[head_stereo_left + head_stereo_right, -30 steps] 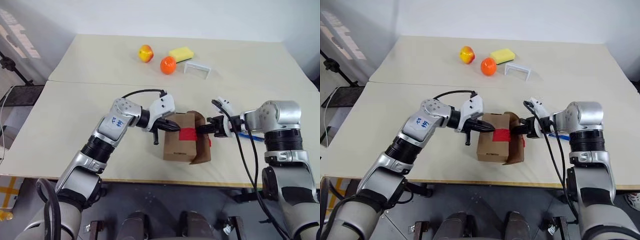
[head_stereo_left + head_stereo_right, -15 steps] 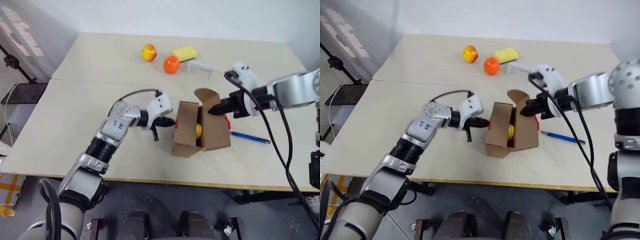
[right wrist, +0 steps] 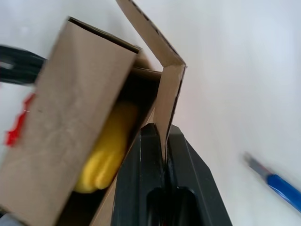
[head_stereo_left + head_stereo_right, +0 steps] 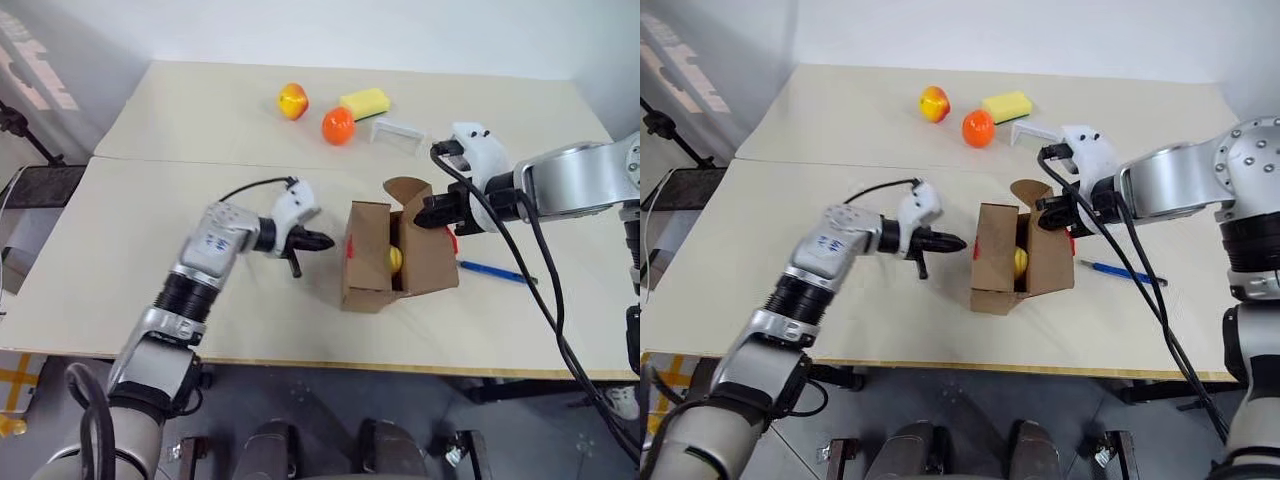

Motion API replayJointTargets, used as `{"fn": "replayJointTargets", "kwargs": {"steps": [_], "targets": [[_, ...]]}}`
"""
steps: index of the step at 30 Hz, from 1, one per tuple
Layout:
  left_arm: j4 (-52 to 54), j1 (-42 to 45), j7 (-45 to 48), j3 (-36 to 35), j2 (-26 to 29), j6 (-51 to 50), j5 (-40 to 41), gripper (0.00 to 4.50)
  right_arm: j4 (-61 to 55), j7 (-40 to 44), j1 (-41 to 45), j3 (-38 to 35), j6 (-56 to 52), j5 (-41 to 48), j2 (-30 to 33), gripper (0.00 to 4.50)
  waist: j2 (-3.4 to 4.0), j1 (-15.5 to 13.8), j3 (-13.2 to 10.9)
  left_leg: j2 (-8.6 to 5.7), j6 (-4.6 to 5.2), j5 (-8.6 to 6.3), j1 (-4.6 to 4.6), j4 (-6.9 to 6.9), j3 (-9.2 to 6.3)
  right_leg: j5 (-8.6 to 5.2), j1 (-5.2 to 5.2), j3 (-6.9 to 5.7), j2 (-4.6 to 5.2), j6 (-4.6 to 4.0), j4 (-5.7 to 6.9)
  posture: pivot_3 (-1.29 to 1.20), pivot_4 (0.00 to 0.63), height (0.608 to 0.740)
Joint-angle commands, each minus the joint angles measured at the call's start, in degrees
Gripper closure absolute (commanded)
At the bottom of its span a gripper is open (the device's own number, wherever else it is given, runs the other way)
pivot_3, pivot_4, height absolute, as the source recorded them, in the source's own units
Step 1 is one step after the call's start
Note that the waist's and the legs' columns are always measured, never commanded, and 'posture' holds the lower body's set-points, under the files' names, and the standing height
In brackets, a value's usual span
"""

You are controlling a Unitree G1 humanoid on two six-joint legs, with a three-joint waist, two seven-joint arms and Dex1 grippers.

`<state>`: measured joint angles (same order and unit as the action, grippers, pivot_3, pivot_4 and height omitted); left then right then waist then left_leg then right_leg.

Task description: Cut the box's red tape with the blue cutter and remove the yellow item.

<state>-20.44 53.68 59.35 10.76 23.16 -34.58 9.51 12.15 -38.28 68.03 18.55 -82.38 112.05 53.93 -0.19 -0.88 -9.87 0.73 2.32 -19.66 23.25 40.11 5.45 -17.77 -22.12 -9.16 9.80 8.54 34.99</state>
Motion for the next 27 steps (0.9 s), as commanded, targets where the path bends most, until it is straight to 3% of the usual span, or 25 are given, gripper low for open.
{"fn": "replayJointTargets", "kwargs": {"steps": [1, 4, 10, 17, 21, 27], "targets": [[4.8, 6.1, 6.1, -7.1, 2.6, -8.6, 10.0, 4.50, -1.3, -2.4, 0.9, 1.1, 1.2, 0.9, -0.4, 4.49, -0.07, 0.2, 0.0, 0.01, 0.00, 0.00, 0.05, 0.01, 0.00, 0.00, -0.04, 0.00, 0.00, 0.00, -0.01, 0.00, 0.150, 0.740], [3.0, 9.8, 4.1, -7.8, 0.3, -6.8, 10.9, 4.50, -1.6, -2.9, 1.2, 1.2, 1.4, 0.9, -1.1, 4.49, -0.09, 0.5, 0.0, 0.03, 0.00, 0.00, 0.23, 0.08, 0.02, 0.00, -0.24, 0.02, 0.00, 0.00, 0.08, 0.00, 0.150, 0.740], [-3.5, 11.5, 2.6, 0.1, -3.9, 5.1, 2.6, 4.50, -2.3, -3.2, 1.2, 1.1, 1.7, 0.9, -1.4, 4.49, -0.10, 0.7, 0.0, -0.07, 0.00, 0.00, 0.12, 0.02, 0.05, 0.00, -0.17, 0.02, 0.00, 0.00, 0.09, 0.00, 0.150, 0.740], [-12.8, 14.6, 8.0, 7.6, -6.4, 19.0, -4.4, 4.50, -2.7, -3.6, 1.1, 1.1, 1.9, 0.9, -1.4, 4.49, -0.10, 0.9, 0.0, -0.13, 0.00, 0.00, 0.26, -0.09, 0.30, 0.00, -0.47, -0.01, -0.01, 0.00, 0.08, 0.00, 0.150, 0.740], [-17.2, 16.2, 11.3, 10.4, -5.9, 25.4, -8.3, 4.50, -2.7, -3.8, 1.3, 1.1, 1.8, 0.9, -1.4, 4.49, -0.10, 0.9, 0.0, -0.13, 0.00, 0.00, 0.29, -0.06, 0.31, 0.00, -0.47, 0.01, -0.01, 0.00, 0.04, 0.00, 0.150, 0.740], [-18.7, 15.5, 16.6, 13.8, -0.7, 31.7, -13.5, 4.50, -2.6, -3.5, 2.1, 1.0, 1.0, 0.9, -0.1, 4.49, -0.09, 0.9, 0.0, -0.08, 0.00, 0.00, 0.28, -0.06, 0.30, 0.00, -0.47, 0.00, -0.01, -0.01, 0.08, 0.00, 0.150, 0.740]]}}
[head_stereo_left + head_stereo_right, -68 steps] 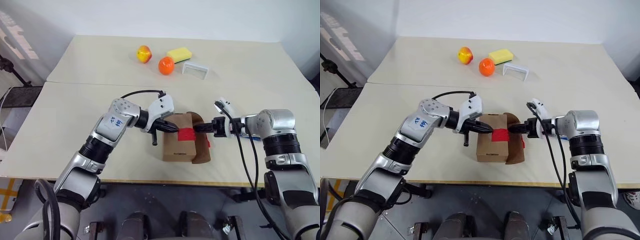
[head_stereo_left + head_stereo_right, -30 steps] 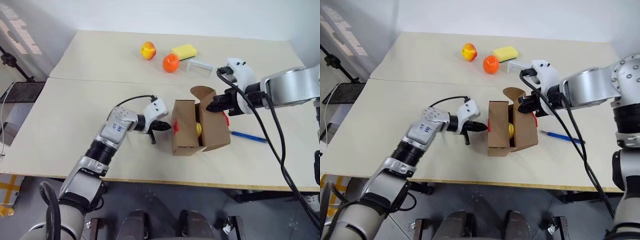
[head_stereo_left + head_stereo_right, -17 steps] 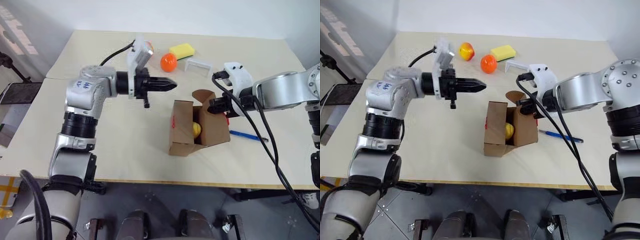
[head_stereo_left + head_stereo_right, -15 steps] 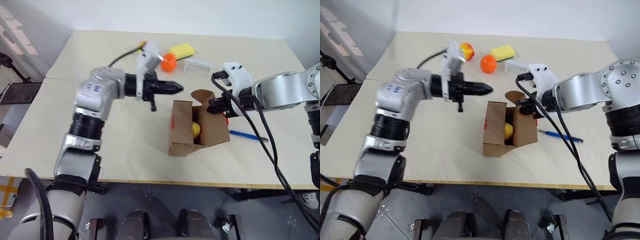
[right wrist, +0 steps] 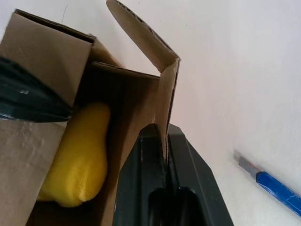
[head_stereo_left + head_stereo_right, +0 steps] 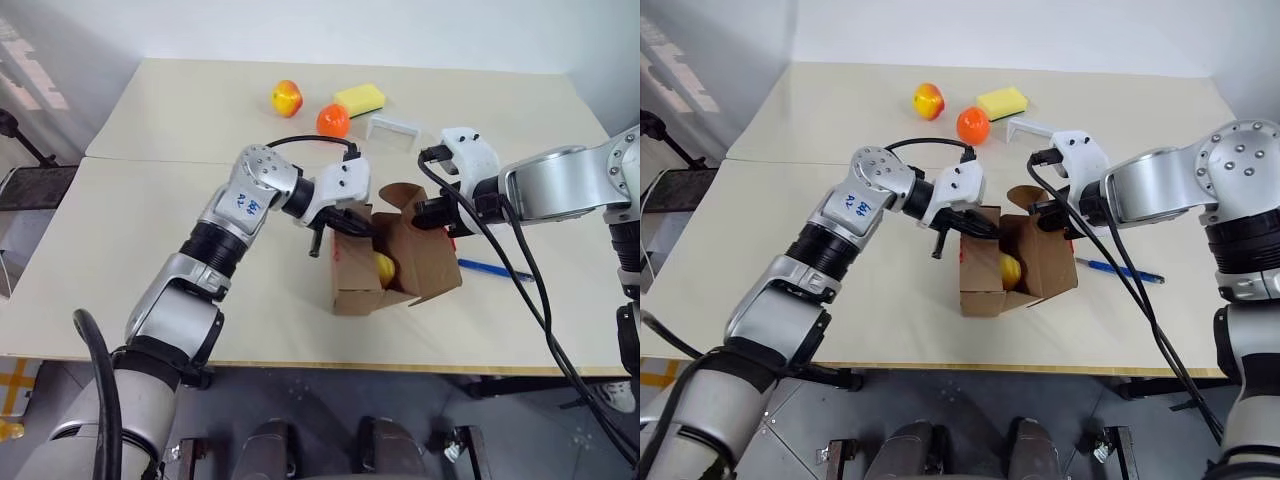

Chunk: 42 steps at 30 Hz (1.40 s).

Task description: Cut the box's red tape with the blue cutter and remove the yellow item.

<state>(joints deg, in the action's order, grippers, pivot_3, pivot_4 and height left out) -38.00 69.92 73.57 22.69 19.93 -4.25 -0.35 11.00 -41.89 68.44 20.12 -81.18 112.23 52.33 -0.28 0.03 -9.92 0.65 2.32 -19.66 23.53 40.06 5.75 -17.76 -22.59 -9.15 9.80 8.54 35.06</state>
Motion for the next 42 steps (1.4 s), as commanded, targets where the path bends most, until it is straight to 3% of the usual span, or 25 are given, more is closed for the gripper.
{"fn": "replayJointTargets", "kwargs": {"steps": [1, 10, 19, 23, 31, 36, 39, 42], "targets": [[-0.6, -1.3, 3.0, 2.2, 3.7, 1.6, -4.2, 4.50, -1.3, 0.1, 1.8, -0.6, -0.4, 0.8, 2.1, 4.49, 0.00, 0.1, 0.0, 0.02, 0.00, 0.00, -0.01, 0.00, 0.00, 0.00, 0.00, 0.00, 0.00, 0.00, 0.00, 0.00, 0.150, 0.740], [7.0, -7.8, 3.8, 2.6, 8.8, -2.8, -4.8, 4.50, -0.1, 0.0, 1.1, -0.4, -0.9, 0.8, 4.4, 4.49, 0.01, 0.0, 0.0, 0.14, 0.00, 0.00, -0.13, 0.06, -0.01, 0.00, 0.11, 0.08, 0.01, -0.01, 0.06, 0.00, 0.150, 0.740], [15.8, -14.5, -0.2, 0.7, 10.3, -10.3, -4.7, 4.50, -1.3, 0.0, -4.9, -0.2, 0.3, 0.8, 4.6, 4.49, 0.03, -1.7, 0.0, 0.04, 0.06, 0.01, -0.20, 0.22, -0.24, 0.00, 0.31, 0.07, 0.13, -0.01, 0.27, 0.00, 0.150, 0.740], [15.1, -15.2, -3.4, -0.6, 8.7, -11.1, -5.4, 4.50, -2.0, 0.4, -8.5, -0.9, 1.9, -0.1, 2.9, 4.49, 0.01, -1.7, 0.0, 0.01, 0.09, 0.00, 0.43, 0.61, -0.25, 0.00, 0.02, -0.10, 0.12, -0.01, 0.35, 0.00, 0.150, 0.740], [12.0, -14.3, -7.3, -2.5, 6.0, -11.3, -5.5, 4.50, -7.4, 8.1, -14.3, -4.6, 2.5, -13.0, -0.5, 4.49, 0.01, -1.5, 0.0, 0.01, 0.10, 0.00, 0.63, 0.85, -0.25, 0.00, -0.04, -0.17, 0.11, 0.00, 0.41, 0.00, 0.150, 0.740], [12.2, -14.7, -7.4, -3.0, 6.0, -12.3, -5.1, 4.50, -15.7, 22.6, -17.5, -7.6, 7.5, -29.9, -1.4, 4.49, 0.01, -1.5, 0.0, -0.03, 0.10, 0.00, 0.63, 0.88, -0.23, 0.00, -0.04, -0.15, 0.11, -0.01, 0.42, 0.00, 0.150, 0.740], [12.4, -15.1, -7.8, -3.7, 6.0, -13.1, -4.7, 4.50, -18.6, 31.9, -19.7, -8.4, 8.1, -36.1, -0.5, 3.80, 0.01, -1.6, 0.0, -0.08, 0.10, 0.00, 0.64, 0.89, -0.24, 0.00, -0.04, -0.15, 0.11, 0.00, 0.43, 0.00, 0.150, 0.740], [13.2, -15.5, -7.5, -4.1, 6.2, -13.0, -4.2, 4.50, -19.6, 37.8, -20.9, -9.0, 8.6, -41.8, -0.4, 2.79, 0.01, -1.5, 0.0, -0.23, 0.10, 0.00, 0.63, 0.89, -0.23, 0.00, -0.04, -0.15, 0.09, -0.01, 0.43, 0.00, 0.150, 0.740]]}}
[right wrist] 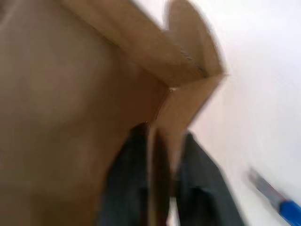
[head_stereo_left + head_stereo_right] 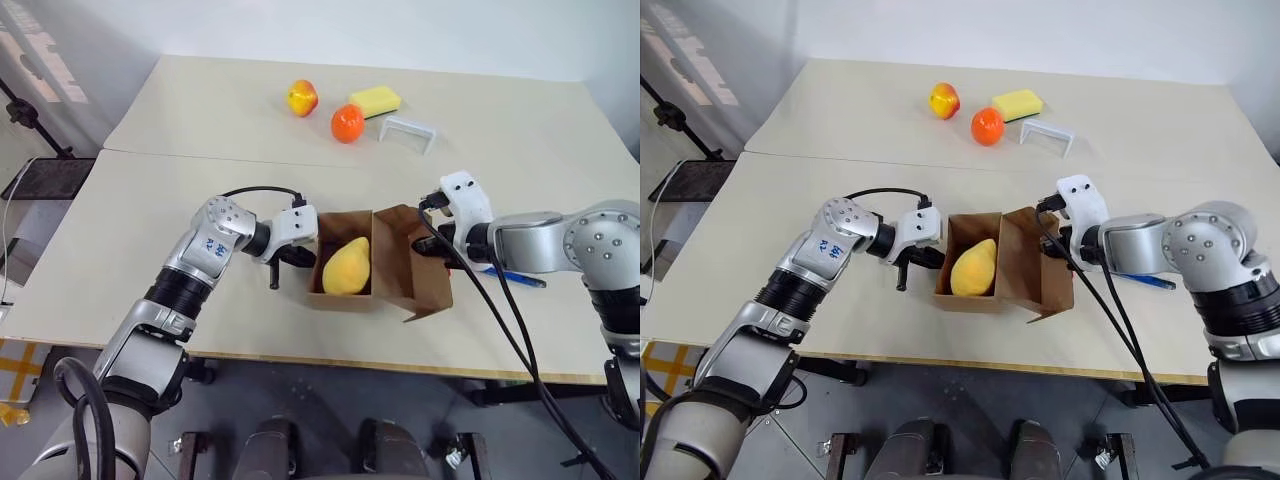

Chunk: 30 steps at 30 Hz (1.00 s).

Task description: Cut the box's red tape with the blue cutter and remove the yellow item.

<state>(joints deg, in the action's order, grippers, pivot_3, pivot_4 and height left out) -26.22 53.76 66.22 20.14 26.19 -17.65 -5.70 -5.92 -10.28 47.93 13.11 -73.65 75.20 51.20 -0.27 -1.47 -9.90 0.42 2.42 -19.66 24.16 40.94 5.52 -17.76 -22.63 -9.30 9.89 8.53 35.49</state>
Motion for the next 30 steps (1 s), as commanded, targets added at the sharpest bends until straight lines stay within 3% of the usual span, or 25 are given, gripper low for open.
{"fn": "replayJointTargets", "kwargs": {"steps": [1, 2, 4, 8, 12, 16, 23, 30], "targets": [[1.8, 0.6, 0.4, -1.6, 0.2, -0.7, 1.5, 4.50, -3.0, 8.4, -0.5, -1.9, 1.1, -6.7, 0.9, 2.49, 0.00, 0.0, 0.0, 0.00, 0.00, 0.00, 0.00, 0.00, 0.00, 0.00, 0.00, 0.00, 0.00, 0.00, 0.00, 0.00, 0.150, 0.740], [2.2, 0.5, 1.0, -1.9, 0.3, -1.5, 2.1, 4.50, -3.2, 10.5, -0.6, -1.9, 1.2, -8.6, 1.1, 2.14, 0.00, 0.1, 0.0, -0.02, 0.00, 0.00, 0.00, 0.00, 0.00, 0.00, 0.00, 0.00, 0.00, 0.00, 0.00, 0.00, 0.150, 0.740], [2.5, 0.6, 1.2, -2.2, 0.7, -2.7, 2.4, 3.89, -3.7, 14.6, -0.8, -1.8, 1.9, -12.5, 1.7, 1.37, 0.00, 0.1, 0.0, -0.03, 0.00, 0.00, 0.00, -0.01, -0.01, 0.00, -0.02, 0.01, 0.00, 0.00, 0.00, 0.00, 0.150, 0.740], [1.5, 2.1, 0.6, -4.5, 3.6, -3.6, 2.5, 2.69, -4.8, 28.0, -2.5, -3.0, 7.5, -20.7, 8.6, 0.02, 0.02, 0.0, 0.0, -0.08, 0.00, 0.00, 0.01, -0.01, -0.02, 0.00, -0.02, 0.03, 0.00, 0.00, 0.00, 0.00, 0.150, 0.740], [-0.3, 6.4, -0.4, -6.9, 6.2, -3.1, 2.4, 1.43, -3.2, 39.5, -4.7, -5.4, 13.6, -27.4, 15.7, 0.00, 0.00, -0.1, 0.0, -0.10, 0.00, 0.00, 0.03, 0.00, -0.02, 0.00, -0.02, 0.02, 0.00, 0.00, -0.01, 0.00, 0.150, 0.740], [2.0, 10.7, -0.6, -8.0, 3.7, -4.6, 4.5, 0.18, -2.4, 49.2, -7.9, -9.4, 18.0, -31.1, 20.4, 0.00, 0.00, -0.1, 0.0, -0.12, 0.00, 0.00, 0.03, 0.00, -0.01, 0.00, -0.01, 0.03, 0.01, 0.00, -0.03, 0.00, 0.150, 0.740], [11.9, 10.2, 4.0, -3.1, -3.0, -8.5, 7.7, 0.03, -6.2, 61.9, -18.2, -20.3, 22.2, -31.4, 24.6, 0.00, -0.02, -0.1, 0.0, -0.15, 0.02, -0.01, 0.02, 0.00, -0.04, 0.00, 0.04, 0.01, 0.02, 0.01, -0.04, 0.00, 0.150, 0.740], [9.6, 6.7, 7.9, 7.5, -5.8, -3.0, 3.8, 0.03, -12.4, 58.5, -27.1, -31.9, 18.1, -32.0, 22.4, 0.00, -0.01, -0.1, 0.0, -0.08, 0.01, -0.01, -0.08, 0.06, -0.03, 0.00, 0.04, 0.09, 0.02, 0.00, -0.03, 0.00, 0.150, 0.740]]}}
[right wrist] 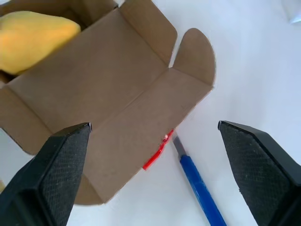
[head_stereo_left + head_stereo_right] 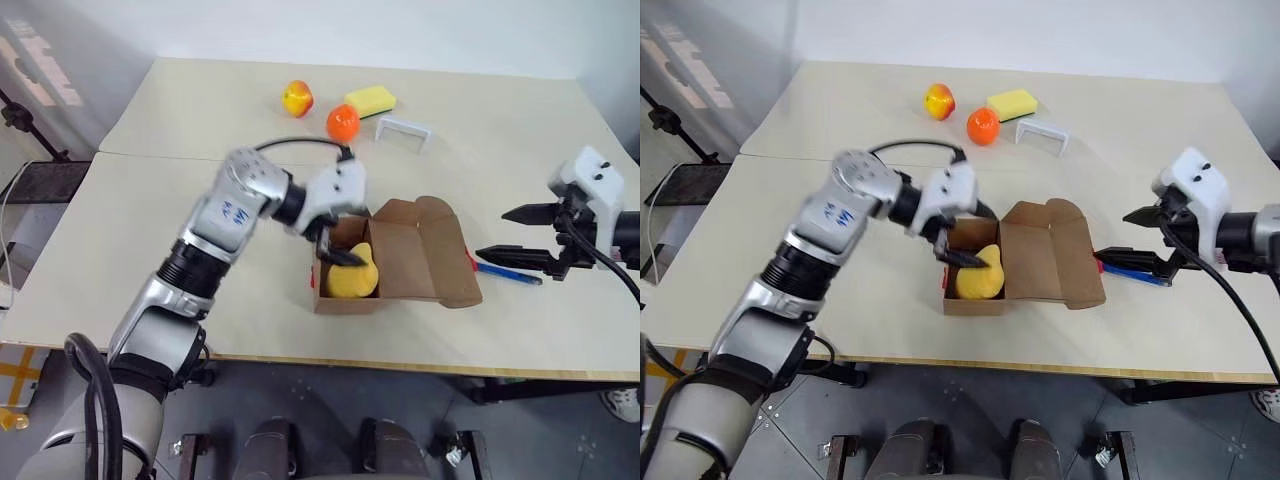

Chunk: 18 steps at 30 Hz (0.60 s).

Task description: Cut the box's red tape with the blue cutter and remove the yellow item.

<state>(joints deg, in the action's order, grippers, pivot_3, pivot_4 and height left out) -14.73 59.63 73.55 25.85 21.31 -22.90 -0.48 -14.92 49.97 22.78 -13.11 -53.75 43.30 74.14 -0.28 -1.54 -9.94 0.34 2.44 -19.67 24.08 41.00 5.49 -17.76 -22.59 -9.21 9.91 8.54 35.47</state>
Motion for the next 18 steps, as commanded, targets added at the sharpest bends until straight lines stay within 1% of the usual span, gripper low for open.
{"fn": "replayJointTargets", "kwargs": {"steps": [1, 3, 7, 10, 15, 16, 17, 18], "targets": [[-3.3, 1.2, 0.4, 2.4, -0.8, 2.9, -2.2, 0.21, -4.3, -2.3, -3.2, -6.8, -2.4, -0.3, -0.8, 0.00, -0.01, -0.1, 0.0, 0.00, 0.00, 0.00, 0.02, 0.03, 0.00, 0.00, 0.00, 0.00, 0.00, 0.00, -0.01, 0.00, 0.150, 0.740], [-3.8, 1.2, 2.6, 3.1, 0.4, 5.3, -2.4, 0.65, -5.8, -3.0, -4.9, -8.1, -3.1, -0.6, -1.3, 0.00, -0.01, -0.3, 0.0, -0.02, 0.01, 0.00, 0.03, 0.09, -0.04, 0.00, 0.02, 0.03, 0.01, 0.00, -0.01, 0.00, 0.150, 0.740], [-7.0, 2.6, 0.9, 1.7, -0.7, 6.1, -2.5, 1.85, -7.4, -4.3, -6.2, -10.3, -4.8, -0.2, -2.3, 0.00, -0.01, -0.3, 0.0, -0.01, 0.01, 0.00, 0.01, 0.08, -0.14, 0.00, 0.02, 0.05, 0.01, 0.00, 0.00, 0.00, 0.150, 0.740], [-8.2, 3.6, 0.8, 0.2, -1.1, 6.3, -1.5, 2.76, -7.7, -4.4, -6.5, -10.5, -5.1, -0.7, -2.4, 0.00, -0.01, -0.2, 0.0, -0.01, 0.01, 0.00, 0.00, 0.09, -0.16, 0.00, 0.03, 0.07, 0.01, 0.00, 0.00, 0.00, 0.150, 0.740], [-8.5, 6.5, 2.0, -6.4, -1.7, 3.0, 4.6, 4.15, -7.3, -2.6, -6.7, -10.8, -4.6, -0.9, -1.7, 0.00, -0.01, -0.1, 0.0, -0.01, 0.01, 0.00, 0.01, 0.08, -0.17, 0.00, 0.02, 0.07, 0.01, 0.00, 0.00, 0.00, 0.150, 0.740], [-8.4, 6.9, 2.0, -7.7, -1.8, 1.5, 6.0, 4.39, -7.4, -2.0, -6.8, -10.9, -4.2, -0.8, -1.7, 0.00, 0.00, -0.1, 0.0, -0.01, 0.01, 0.00, 0.02, 0.09, -0.17, 0.00, 0.02, 0.06, 0.01, 0.00, 0.00, 0.00, 0.150, 0.740], [-8.3, 7.1, 2.2, -8.6, -1.7, 0.3, 6.8, 4.50, -7.4, -1.5, -6.7, -11.2, -3.9, -0.6, -1.8, 0.00, -0.01, -0.2, 0.0, -0.01, 0.01, 0.00, 0.02, 0.09, -0.18, 0.00, 0.02, 0.06, 0.01, 0.00, 0.00, 0.00, 0.150, 0.740], [-8.0, 7.1, 2.3, -9.1, -1.5, 0.0, 7.3, 4.50, -7.4, -1.0, -6.6, -11.3, -3.4, -0.6, -1.9, 0.00, -0.01, -0.2, 0.0, -0.01, 0.01, 0.00, 0.02, 0.09, -0.18, 0.00, 0.02, 0.06, 0.01, 0.00, 0.01, 0.00, 0.150, 0.740]]}}
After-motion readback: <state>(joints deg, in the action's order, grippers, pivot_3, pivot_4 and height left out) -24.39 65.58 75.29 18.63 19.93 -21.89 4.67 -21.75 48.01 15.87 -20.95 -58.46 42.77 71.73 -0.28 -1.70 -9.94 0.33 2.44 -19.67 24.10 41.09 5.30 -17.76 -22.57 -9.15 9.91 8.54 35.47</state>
